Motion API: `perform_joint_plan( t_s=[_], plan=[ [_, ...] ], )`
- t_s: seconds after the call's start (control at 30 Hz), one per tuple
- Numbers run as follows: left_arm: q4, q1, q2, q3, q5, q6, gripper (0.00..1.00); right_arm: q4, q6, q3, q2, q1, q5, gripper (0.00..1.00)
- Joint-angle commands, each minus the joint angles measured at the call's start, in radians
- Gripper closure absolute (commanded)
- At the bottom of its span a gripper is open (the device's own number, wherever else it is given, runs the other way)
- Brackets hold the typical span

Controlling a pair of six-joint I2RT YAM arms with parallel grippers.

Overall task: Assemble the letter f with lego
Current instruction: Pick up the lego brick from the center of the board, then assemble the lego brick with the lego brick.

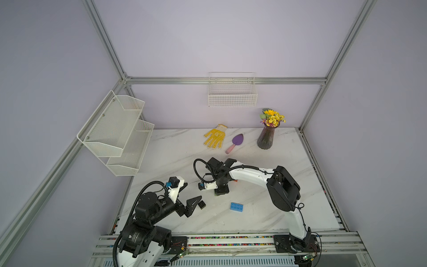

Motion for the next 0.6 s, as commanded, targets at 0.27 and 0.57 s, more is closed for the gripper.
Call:
perform_joint_plan(
  t_s=[0.27, 0.57],
  plan=[
    [0.013, -0.008, 0.007, 0.003, 0.000, -0.001, 0.00, -0.137, 0.110, 0.117, -0.140, -0.108, 0.045, 0.89],
    [0.013, -0.009, 0.007, 0.002, 0.001, -0.001, 0.00, -0.180, 0.110, 0.143, -0.193, -0.223, 0.068, 0.90]
  ],
)
